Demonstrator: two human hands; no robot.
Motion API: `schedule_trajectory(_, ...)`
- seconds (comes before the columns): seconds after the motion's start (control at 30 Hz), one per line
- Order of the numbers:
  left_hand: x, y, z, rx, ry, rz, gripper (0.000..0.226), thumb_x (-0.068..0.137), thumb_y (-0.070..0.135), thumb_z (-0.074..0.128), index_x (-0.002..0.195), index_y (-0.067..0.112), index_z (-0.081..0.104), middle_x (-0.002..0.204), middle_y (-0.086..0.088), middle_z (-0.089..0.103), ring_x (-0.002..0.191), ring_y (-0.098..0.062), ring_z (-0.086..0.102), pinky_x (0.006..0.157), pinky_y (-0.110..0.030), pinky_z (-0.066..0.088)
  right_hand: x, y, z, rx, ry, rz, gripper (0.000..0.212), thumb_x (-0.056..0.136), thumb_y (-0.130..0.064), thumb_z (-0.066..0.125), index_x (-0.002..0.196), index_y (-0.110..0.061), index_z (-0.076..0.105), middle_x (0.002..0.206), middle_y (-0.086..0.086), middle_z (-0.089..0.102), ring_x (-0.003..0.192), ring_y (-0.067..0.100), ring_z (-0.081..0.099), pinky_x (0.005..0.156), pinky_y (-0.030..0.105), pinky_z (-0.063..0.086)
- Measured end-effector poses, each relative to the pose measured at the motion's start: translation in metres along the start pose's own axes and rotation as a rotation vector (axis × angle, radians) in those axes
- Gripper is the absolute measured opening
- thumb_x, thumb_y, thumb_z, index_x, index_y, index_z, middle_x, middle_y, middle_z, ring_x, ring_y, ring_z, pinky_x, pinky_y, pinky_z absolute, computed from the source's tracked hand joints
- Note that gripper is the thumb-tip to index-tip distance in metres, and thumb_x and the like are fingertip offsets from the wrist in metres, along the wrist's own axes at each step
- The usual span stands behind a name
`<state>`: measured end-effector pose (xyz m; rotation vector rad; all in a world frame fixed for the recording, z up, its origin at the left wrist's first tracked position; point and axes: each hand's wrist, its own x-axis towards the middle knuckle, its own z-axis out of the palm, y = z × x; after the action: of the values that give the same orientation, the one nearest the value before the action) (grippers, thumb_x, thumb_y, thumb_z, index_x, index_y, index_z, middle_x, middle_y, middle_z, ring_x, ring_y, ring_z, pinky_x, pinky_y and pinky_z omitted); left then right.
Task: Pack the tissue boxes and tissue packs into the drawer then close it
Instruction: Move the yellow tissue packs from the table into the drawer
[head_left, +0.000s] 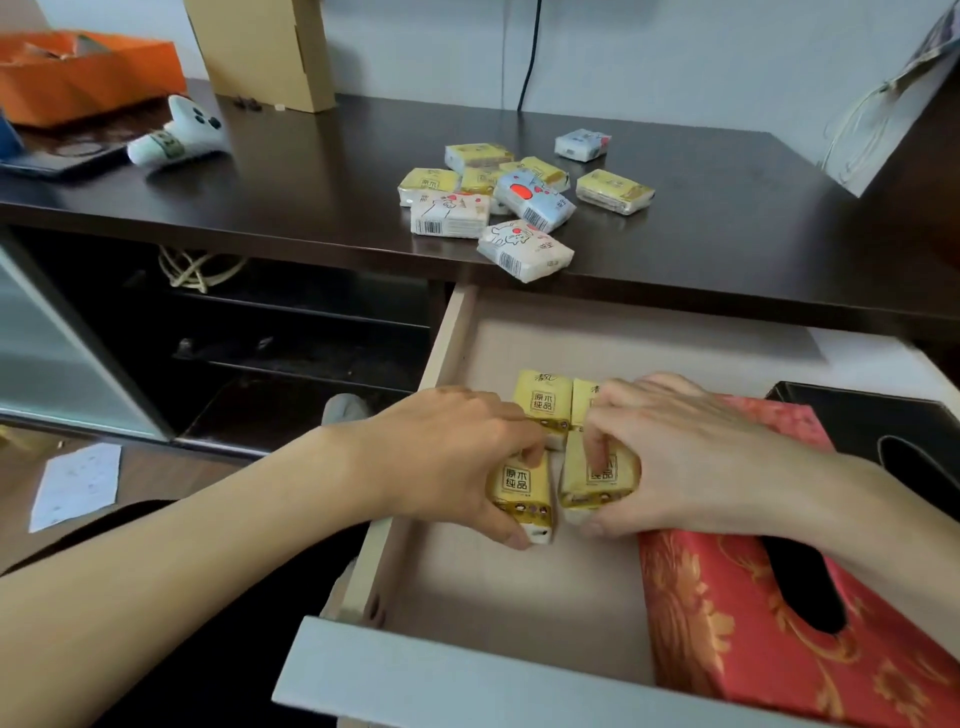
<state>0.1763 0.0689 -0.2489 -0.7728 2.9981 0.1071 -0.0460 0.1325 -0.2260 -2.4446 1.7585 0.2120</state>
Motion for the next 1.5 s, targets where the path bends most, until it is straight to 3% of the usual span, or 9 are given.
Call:
schedule_trajectory(0.13,0.003,0.003,-0.003,0.017,-0.052,0.004,0.071,0.072,0.083,0.051,0.122,0.033,0.053,0.113,0.013,0.057,0.106,-0.014,0.055,0.086,-0.039,0.05,0.002,-0.001,-0.005,0.012,-0.077,-0.008,0.061,0.062,-0.091,0.047,0.093,-0.039,0.059,0.106,-0.021,0.045,0.104,0.008,0.04,0.095,0.031,0.034)
schedule_trajectory(0.33,-0.001,-0.015,-0.018,-0.104,0.096,0.031,0.062,0.079,0.067,0.06,0.131,0.035,0.052,0.125,0.016,0.052,0.113,-0.005,0.051,0.085,-0.032,0.051,0.006,0.01,-0.026,0.151,0.082,0.098,0.063,0.064,-0.083,0.045,0.105,-0.041,0.067,0.112,-0.02,0.057,0.109,0.007,0.052,0.088,0.038,0.046)
schedule_trajectory(0.47,0.011,-0.026,-0.014,-0.023,-0.003,0.014,0.099,0.067,0.075,0.067,0.147,0.024,0.038,0.154,0.005,0.036,0.141,-0.013,0.033,0.113,-0.032,0.034,0.026,0.009,-0.029,0.002,-0.203,0.144,0.071,0.065,-0.082,0.067,0.112,-0.029,0.059,0.113,-0.009,0.06,0.106,0.019,0.06,0.089,0.042,0.052)
schedule_trajectory(0.67,0.036,-0.029,-0.006,0.054,-0.169,-0.008,0.089,0.063,0.084,0.061,0.129,0.025,0.05,0.124,0.008,0.055,0.11,-0.019,0.053,0.101,-0.038,0.042,0.037,0.005,-0.025,-0.127,-0.27,0.177,0.073,0.056,-0.071,0.081,0.109,-0.028,0.057,0.112,-0.007,0.063,0.102,0.024,0.063,0.086,0.042,0.056)
schedule_trajectory(0.8,0.041,-0.027,-0.006,0.039,-0.19,-0.005,0.084,0.067,0.076,0.065,0.134,0.027,0.049,0.129,0.004,0.05,0.111,-0.022,0.054,0.095,-0.044,0.047,0.038,0.005,-0.021,-0.115,-0.247,0.175,0.071,0.061,-0.062,0.085,0.116,-0.029,0.057,0.118,-0.008,0.063,0.109,0.024,0.062,0.088,0.042,0.054)
schedule_trajectory(1.13,0.036,-0.023,-0.003,0.014,-0.109,-0.012,0.085,0.069,0.079,0.061,0.136,0.028,0.048,0.13,0.005,0.048,0.114,-0.016,0.052,0.093,-0.034,0.046,0.036,0.006,-0.018,-0.054,-0.181,0.159,0.062,0.065,-0.055,0.084,0.116,-0.029,0.06,0.113,-0.007,0.063,0.108,0.024,0.06,0.084,0.04,0.052)
schedule_trajectory(1.3,0.032,-0.022,-0.006,0.021,-0.034,0.011,0.087,0.066,0.08,0.063,0.135,0.027,0.052,0.14,0.006,0.041,0.132,-0.01,0.029,0.106,-0.031,0.038,0.034,0.016,-0.011,-0.006,-0.105,0.124,0.074,0.066,-0.063,0.077,0.129,-0.027,0.061,0.134,-0.005,0.049,0.126,0.019,0.045,0.093,0.042,0.048)
schedule_trajectory(1.4,0.026,-0.02,-0.016,-0.031,0.019,-0.032,0.08,0.069,0.079,0.06,0.134,0.032,0.052,0.137,0.014,0.044,0.129,-0.005,0.034,0.104,-0.032,0.041,0.028,0.022,-0.01,0.155,0.072,0.099,0.051,0.076,-0.059,0.071,0.119,-0.033,0.067,0.134,-0.012,0.052,0.126,0.013,0.049,0.099,0.041,0.047)
schedule_trajectory(1.5,0.018,-0.026,-0.035,-0.144,0.208,-0.103,0.055,0.081,0.073,0.05,0.123,0.039,0.057,0.117,0.023,0.056,0.11,0.001,0.051,0.088,-0.036,0.051,0.027,0.033,-0.019,0.385,0.461,0.053,0.015,0.087,-0.038,0.068,0.1,-0.035,0.075,0.114,-0.021,0.066,0.108,0.005,0.064,0.09,0.036,0.051)
